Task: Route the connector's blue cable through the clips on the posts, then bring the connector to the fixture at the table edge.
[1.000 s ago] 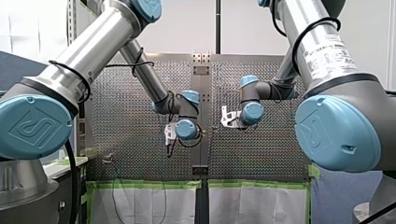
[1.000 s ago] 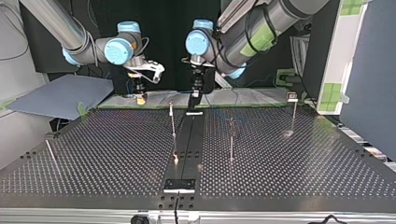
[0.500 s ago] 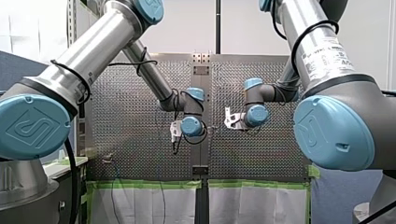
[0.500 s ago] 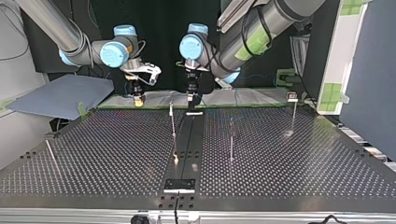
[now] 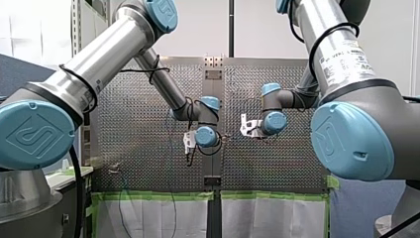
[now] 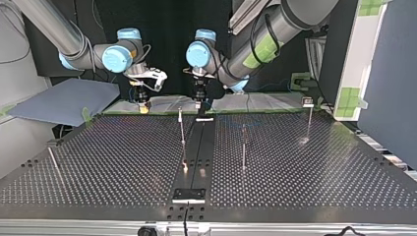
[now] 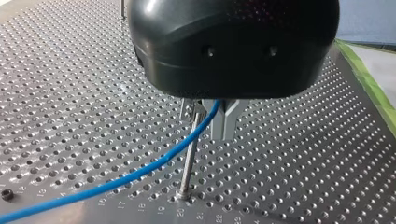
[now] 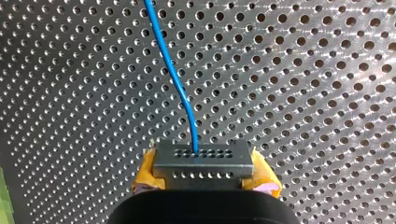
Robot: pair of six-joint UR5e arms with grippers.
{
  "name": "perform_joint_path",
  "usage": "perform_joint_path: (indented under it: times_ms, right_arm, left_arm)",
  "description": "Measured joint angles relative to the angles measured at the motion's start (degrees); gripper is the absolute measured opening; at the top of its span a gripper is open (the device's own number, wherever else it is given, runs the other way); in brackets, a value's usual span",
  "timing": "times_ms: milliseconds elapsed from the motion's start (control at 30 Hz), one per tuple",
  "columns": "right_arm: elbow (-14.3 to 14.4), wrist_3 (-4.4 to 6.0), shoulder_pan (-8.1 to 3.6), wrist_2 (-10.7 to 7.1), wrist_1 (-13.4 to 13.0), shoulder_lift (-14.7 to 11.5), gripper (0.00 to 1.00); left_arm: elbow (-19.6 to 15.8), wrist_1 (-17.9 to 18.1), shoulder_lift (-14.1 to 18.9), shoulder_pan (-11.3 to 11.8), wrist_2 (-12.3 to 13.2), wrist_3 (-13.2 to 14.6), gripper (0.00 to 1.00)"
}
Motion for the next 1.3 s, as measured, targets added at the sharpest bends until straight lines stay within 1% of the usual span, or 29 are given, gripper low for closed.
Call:
perform_joint_path:
  times_ms: [467,700,1067,1167,1300]
  right_arm:
    - [-0.1,0.23,-0.91,-0.2,-0.5,0.1,0.0]
    - [-0.3,0.29,-1.16,-0.2,-0.6,0.2,0.0]
    - [-0.4,0.29,-1.37,-0.2,-0.6,0.4,0.0]
    - [-0.4,0.29,-1.41,-0.18,-0.7,0.5,0.0]
    - [-0.6,0.29,-1.42,-0.19,-0.8,0.6,0.0]
  left_arm:
    - [1.1,-0.2,-0.3,1.4,2.5,-0.6,0.0]
    - [1.2,-0.1,-0.4,2.0,3.5,-1.8,0.0]
    - [1.6,-0.1,-0.4,2.4,4.7,-2.4,0.0]
    - [1.8,-0.1,-0.7,2.5,5.0,-2.7,0.0]
    - [2.9,-0.9,-2.2,2.5,5.1,-3.2,0.0]
